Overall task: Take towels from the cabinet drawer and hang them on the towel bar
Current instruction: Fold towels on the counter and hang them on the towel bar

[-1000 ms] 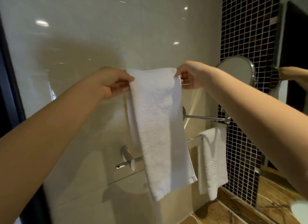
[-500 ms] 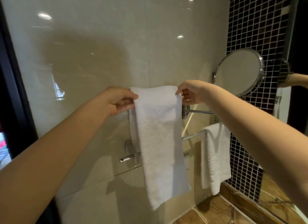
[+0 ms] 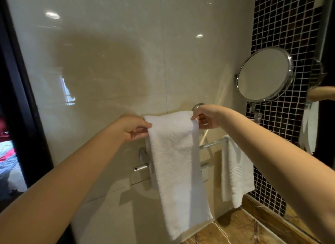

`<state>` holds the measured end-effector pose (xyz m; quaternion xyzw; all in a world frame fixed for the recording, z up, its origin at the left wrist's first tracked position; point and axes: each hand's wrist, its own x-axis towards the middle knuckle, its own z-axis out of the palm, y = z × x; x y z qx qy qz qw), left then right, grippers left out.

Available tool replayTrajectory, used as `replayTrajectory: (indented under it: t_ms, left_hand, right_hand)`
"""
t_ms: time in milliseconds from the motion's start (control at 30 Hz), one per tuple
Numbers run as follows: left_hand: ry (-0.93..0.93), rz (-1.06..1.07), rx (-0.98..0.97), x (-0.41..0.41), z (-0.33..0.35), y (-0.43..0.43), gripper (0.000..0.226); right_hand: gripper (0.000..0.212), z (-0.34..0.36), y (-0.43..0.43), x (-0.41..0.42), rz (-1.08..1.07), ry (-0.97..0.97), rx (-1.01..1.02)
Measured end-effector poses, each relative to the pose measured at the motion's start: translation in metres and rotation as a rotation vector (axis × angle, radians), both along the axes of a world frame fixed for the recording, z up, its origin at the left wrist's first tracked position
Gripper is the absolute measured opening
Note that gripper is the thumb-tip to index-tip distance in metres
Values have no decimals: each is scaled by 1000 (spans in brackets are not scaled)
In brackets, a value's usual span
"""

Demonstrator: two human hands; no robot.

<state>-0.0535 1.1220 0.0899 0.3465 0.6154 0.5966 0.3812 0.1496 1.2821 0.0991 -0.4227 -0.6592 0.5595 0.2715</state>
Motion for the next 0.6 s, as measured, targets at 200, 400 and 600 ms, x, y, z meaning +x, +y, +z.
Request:
replayTrajectory:
  t_ms: [200,400,600]
  left_hand:
    - [3,12,-60,1,-16,0,16]
    - [136,10,-177,3,-31,2,17]
    - [333,133,-219,2,-41,8,21]
  right_hand:
    - [8,-19,1,-2,-17,-61,10]
    - [11,-38,1,-6,-37,-109,55]
    - [9,-48,5,-10,-84,-145,96]
